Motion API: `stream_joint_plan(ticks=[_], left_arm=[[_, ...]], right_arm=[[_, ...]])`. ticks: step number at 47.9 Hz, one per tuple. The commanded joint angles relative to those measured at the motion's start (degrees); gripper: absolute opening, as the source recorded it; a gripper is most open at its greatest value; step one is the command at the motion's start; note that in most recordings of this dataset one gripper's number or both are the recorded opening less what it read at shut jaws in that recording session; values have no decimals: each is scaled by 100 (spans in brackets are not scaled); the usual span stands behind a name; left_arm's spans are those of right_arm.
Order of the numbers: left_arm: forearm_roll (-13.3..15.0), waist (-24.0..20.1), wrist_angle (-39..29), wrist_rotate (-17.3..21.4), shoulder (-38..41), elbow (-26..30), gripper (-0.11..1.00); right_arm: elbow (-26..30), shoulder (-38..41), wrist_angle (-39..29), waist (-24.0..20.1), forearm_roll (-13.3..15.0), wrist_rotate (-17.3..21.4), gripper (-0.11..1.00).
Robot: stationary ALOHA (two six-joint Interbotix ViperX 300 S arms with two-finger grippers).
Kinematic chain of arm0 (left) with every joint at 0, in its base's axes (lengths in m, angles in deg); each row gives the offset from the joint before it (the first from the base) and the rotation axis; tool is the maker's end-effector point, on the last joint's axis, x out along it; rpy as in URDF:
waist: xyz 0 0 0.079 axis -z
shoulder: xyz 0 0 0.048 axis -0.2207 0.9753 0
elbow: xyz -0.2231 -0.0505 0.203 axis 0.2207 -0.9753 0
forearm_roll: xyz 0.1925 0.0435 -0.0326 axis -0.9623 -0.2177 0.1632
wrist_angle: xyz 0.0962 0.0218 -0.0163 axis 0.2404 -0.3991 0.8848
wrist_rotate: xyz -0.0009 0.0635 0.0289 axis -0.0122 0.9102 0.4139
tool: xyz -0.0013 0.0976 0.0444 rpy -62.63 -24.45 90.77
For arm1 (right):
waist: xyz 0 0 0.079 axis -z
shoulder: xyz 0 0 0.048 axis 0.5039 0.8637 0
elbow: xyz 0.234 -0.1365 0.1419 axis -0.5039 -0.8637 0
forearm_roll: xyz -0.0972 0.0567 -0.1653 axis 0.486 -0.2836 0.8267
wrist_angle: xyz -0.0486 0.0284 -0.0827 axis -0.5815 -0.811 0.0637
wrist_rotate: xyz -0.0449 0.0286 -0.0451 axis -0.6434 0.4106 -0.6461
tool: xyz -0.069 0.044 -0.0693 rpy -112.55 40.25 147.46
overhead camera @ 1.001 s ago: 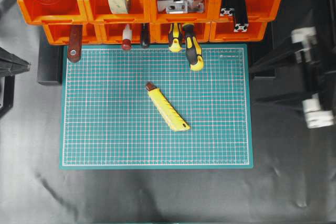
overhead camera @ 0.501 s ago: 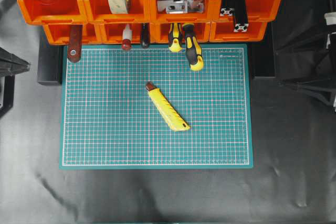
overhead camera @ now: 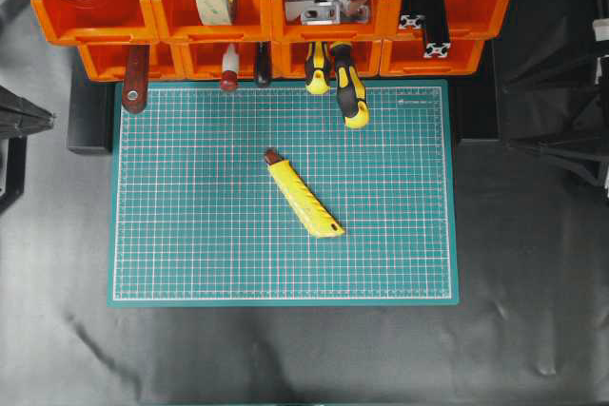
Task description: Pick cutter from container rack with right arm.
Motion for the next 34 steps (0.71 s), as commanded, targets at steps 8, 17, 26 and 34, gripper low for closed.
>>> stream_joint_plan(ticks=[8,17,26,34], left_arm=[[-18,18,26,-18,44,158,1],[-18,18,26,-18,62,141,1],[-18,9,26,-18,79,141,1],[-18,18,18,-26,79,141,0]], right_arm=[[79,18,-53,18,9,0,76],[44,18,-53,26,9,0,76],[35,9,-53,18,9,0,76],[35,-18,-88,18,9,0,76]])
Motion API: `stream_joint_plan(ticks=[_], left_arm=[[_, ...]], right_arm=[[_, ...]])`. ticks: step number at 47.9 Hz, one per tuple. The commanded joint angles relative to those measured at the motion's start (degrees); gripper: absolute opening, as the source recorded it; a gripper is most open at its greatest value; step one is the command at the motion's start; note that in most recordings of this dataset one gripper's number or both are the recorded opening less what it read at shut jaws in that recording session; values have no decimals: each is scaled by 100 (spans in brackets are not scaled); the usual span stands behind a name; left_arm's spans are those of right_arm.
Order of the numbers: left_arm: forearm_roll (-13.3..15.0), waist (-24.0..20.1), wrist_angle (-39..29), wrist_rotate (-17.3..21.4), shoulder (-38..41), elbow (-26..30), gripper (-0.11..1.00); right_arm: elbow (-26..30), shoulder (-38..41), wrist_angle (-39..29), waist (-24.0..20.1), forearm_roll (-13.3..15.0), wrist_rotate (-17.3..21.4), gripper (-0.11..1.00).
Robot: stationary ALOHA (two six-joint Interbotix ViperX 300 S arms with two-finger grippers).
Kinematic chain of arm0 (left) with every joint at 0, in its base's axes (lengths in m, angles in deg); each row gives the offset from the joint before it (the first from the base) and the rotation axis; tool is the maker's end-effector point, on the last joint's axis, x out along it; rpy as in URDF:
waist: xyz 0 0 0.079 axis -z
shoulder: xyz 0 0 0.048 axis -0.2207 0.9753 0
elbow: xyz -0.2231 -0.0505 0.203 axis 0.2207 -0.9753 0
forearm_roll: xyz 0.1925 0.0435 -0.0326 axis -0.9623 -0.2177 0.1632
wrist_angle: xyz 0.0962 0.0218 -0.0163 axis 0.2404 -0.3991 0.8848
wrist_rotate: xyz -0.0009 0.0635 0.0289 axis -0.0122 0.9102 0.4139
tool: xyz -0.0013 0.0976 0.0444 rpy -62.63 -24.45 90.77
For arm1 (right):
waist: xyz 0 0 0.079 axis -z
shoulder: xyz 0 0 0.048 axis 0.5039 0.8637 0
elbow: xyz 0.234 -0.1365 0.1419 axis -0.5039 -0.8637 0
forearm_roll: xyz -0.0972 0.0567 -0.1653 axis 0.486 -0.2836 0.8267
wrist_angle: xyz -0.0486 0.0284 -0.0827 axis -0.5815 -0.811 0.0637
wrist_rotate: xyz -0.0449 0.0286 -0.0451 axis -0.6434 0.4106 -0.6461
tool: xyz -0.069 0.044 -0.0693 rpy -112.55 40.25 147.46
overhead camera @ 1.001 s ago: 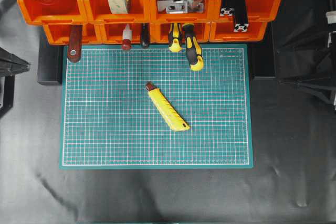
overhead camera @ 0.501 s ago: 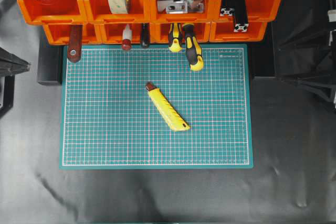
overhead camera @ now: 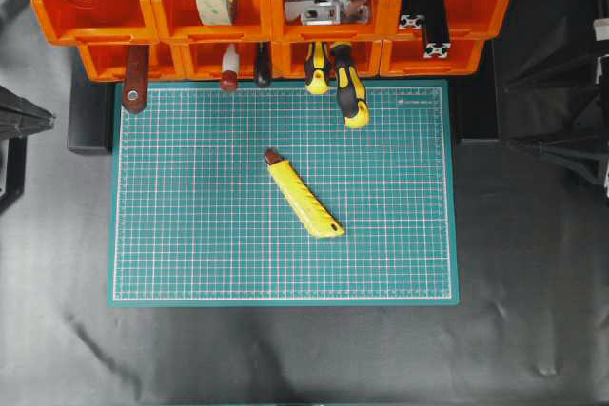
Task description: Pick cutter from container rack with right arm.
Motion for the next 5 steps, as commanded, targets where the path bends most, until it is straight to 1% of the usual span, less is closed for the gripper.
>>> stream_joint_plan(ticks=[1,5], left_arm=[[-18,9,35,-18,70,141,1],[-18,0,35,-18,70,141,1]], right_arm=[[79,9,-44,9,18,0,76],[70,-18,-53,9,18,0,76]])
